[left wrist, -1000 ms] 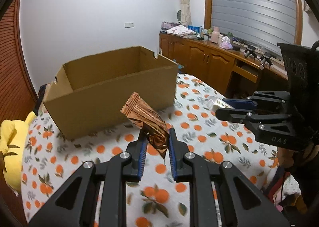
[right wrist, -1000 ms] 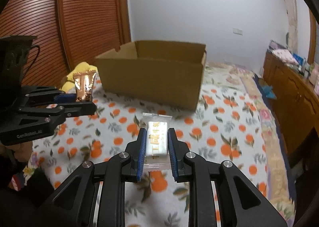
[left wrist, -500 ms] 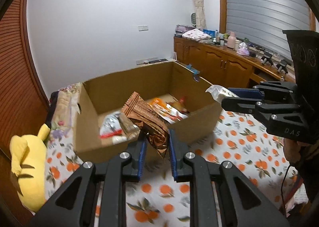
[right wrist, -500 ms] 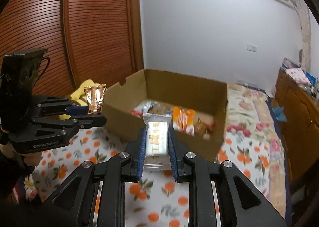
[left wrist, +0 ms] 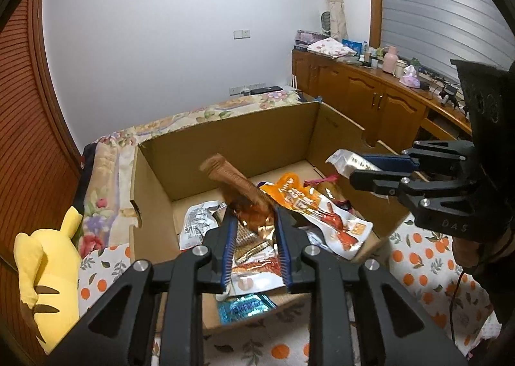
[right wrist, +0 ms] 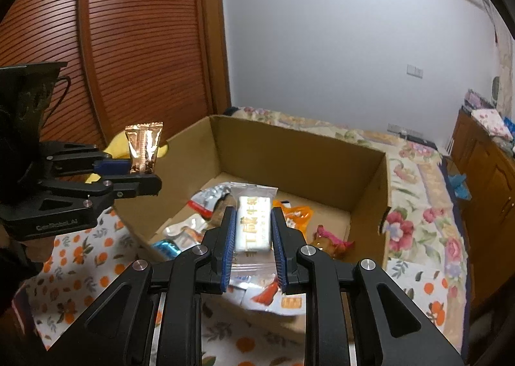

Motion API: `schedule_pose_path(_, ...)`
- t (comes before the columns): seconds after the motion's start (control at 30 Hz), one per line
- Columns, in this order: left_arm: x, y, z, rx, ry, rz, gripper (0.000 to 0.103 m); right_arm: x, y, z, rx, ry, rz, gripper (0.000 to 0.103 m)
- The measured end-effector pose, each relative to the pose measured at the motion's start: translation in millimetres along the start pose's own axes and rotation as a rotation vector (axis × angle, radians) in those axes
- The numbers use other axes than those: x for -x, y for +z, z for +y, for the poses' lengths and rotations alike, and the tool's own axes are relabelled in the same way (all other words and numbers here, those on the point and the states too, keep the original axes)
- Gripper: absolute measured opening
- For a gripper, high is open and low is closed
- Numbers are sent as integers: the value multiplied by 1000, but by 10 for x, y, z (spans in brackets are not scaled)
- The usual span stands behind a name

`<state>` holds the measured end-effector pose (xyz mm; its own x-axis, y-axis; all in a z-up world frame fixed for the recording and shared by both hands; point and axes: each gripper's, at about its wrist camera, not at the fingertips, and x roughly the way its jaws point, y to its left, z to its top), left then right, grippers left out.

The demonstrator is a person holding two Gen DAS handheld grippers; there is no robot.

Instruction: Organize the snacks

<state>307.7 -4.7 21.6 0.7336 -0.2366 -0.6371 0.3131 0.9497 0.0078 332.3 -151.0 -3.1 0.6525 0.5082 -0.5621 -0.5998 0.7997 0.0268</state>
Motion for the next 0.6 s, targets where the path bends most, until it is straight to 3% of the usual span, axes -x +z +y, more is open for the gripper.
schedule_pose_path(0.03,-29,-3,16,5,5,2,37,-53,7,-13,-3,0,7,20)
schedule_pose_path(0.07,-51,-5,30,10,9,5,39,-110,12,-23,-6,-1,17,21)
schedule_pose_path(0.27,-81,-82,79,32,11,19,40,-274,-41,-75,-34,-8,52,35)
schedule_pose_path(0.6,270,-140,-69,33,24,-13,44,-27,-76,7,-48,-30,31,38)
